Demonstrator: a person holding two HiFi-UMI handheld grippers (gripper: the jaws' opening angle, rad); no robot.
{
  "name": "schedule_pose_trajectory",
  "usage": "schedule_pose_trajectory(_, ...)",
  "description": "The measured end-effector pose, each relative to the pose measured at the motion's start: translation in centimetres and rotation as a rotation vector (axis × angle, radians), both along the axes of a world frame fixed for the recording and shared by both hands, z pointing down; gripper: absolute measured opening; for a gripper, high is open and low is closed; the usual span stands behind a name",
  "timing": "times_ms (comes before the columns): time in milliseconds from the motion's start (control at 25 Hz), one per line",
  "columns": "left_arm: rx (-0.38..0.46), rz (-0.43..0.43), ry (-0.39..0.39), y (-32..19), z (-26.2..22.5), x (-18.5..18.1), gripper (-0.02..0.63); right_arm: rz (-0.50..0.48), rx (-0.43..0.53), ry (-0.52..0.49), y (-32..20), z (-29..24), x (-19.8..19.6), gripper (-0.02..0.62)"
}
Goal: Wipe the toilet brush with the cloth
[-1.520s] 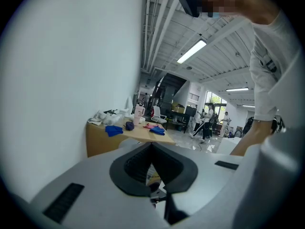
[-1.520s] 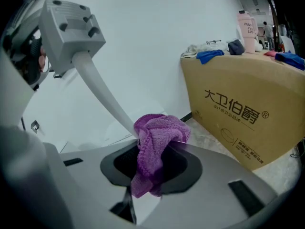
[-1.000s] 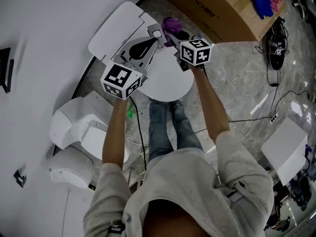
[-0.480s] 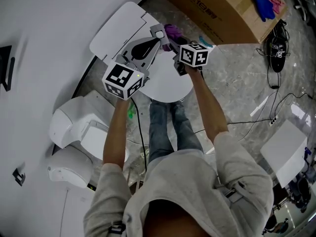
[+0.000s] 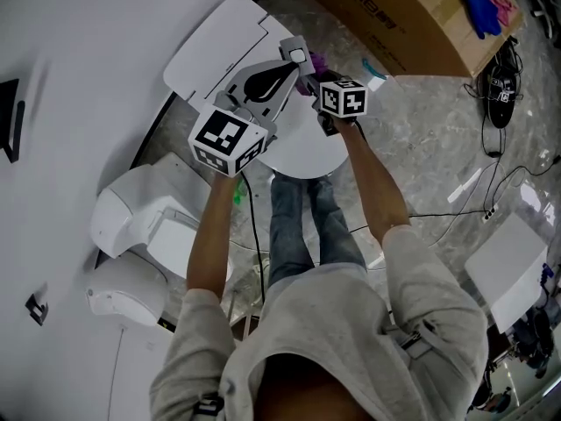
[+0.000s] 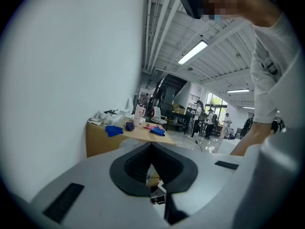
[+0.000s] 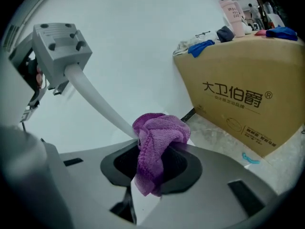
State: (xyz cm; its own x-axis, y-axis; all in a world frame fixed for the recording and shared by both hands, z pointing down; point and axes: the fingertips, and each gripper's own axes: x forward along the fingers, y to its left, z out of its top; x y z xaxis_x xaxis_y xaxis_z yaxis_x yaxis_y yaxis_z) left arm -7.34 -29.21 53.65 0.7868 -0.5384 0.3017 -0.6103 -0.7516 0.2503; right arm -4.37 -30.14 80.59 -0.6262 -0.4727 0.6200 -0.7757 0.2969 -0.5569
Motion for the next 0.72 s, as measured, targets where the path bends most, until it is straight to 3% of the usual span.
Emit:
schedule_pose_trajectory(360, -0.010, -0.002, 0.000, -0.1, 0.2, 0.3, 0.020, 0.002, -0.007, 0.008, -0.2, 0.3, 0.3, 0.120)
schedule_pose_trajectory(720, 0.000, -0.034, -0.051, 0.0, 0.8, 0.4, 0.020, 0.001, 0.142, 0.043, -0.1, -4.6, 2.7, 0.120)
